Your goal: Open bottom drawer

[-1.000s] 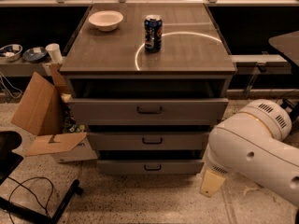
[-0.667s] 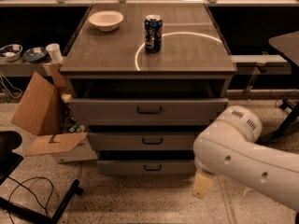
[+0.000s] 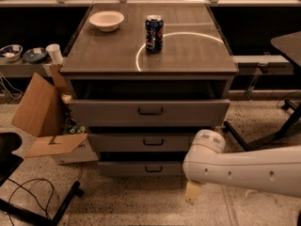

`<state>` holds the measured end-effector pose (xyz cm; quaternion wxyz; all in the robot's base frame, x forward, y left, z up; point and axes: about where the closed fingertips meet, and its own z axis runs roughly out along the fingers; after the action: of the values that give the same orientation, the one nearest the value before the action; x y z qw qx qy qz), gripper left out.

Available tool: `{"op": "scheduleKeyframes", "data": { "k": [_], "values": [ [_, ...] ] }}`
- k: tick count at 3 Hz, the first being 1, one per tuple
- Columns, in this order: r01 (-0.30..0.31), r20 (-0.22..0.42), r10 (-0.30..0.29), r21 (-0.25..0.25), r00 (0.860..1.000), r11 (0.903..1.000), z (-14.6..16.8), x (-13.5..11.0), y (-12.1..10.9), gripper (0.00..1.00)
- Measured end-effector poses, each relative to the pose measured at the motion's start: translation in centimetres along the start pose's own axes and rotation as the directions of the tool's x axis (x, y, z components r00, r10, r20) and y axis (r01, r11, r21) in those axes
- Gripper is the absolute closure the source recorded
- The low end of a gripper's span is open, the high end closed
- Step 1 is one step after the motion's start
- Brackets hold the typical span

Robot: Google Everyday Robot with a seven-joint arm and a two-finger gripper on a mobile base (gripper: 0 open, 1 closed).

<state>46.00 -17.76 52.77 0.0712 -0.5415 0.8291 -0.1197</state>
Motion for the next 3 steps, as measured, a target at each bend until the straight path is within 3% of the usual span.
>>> {"op": "scheduleKeyframes", "data": {
  "k": [1,2,3],
  "values": [
    [0.015,-0.006,-0.015,0.008,1.0,0.9999,8.1,-0.7,-0.8,0.0],
    [0.014,-0.006,-0.014,-0.015,1.0,0.9998,12.4,-1.9,-1.5,0.0],
    [0.012,-0.008,-0.012,-0.023,1.0,0.9997,12.9,-1.9,-1.3,0.0]
  ]
}}
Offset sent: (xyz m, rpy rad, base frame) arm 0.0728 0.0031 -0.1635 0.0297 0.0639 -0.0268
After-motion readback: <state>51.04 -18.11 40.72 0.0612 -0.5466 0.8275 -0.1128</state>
